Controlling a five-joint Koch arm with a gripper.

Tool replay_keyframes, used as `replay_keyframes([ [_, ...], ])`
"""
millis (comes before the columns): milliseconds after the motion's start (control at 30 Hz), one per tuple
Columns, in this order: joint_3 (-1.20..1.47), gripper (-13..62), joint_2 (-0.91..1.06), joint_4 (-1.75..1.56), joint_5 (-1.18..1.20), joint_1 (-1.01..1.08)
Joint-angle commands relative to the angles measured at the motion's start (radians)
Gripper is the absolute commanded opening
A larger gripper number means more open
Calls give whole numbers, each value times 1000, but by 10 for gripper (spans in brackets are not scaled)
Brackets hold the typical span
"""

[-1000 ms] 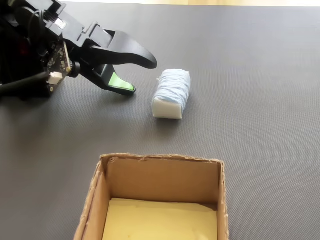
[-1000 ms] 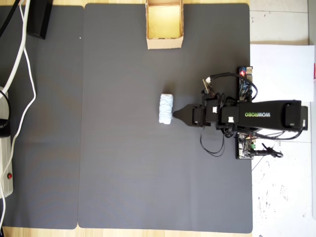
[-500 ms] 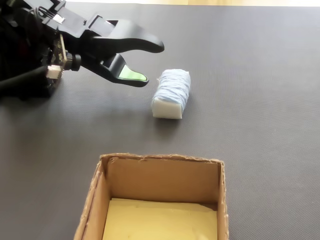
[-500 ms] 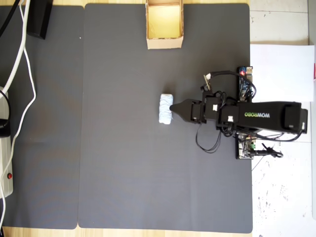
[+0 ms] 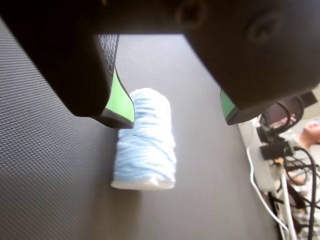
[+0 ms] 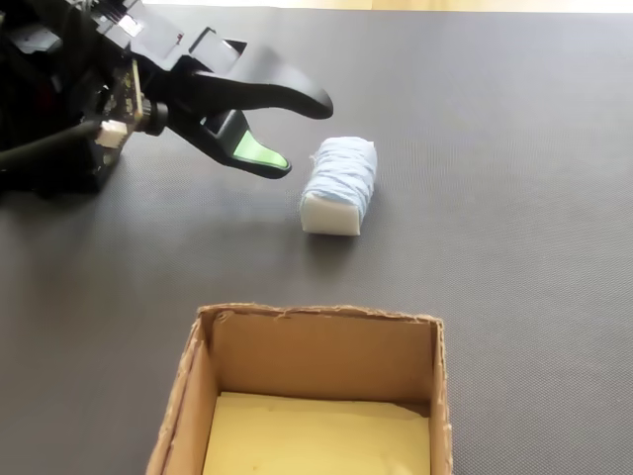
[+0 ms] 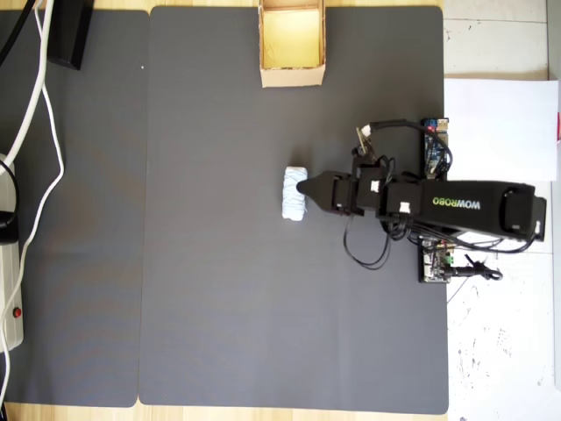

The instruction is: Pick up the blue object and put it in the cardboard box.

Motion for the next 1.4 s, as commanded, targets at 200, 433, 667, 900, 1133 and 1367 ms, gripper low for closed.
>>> replay_keyframes([
  [200,-192,330,-106,213,152,14],
  [433,-509,331,-319,522,143,14],
  [667,-623,331,-433,667,143,5],
  [900,-673,332,-512,689,141,-18],
  [1133,-715,332,-646,655,140,-51],
  [1367,-683,311,-696,563,137,-52],
])
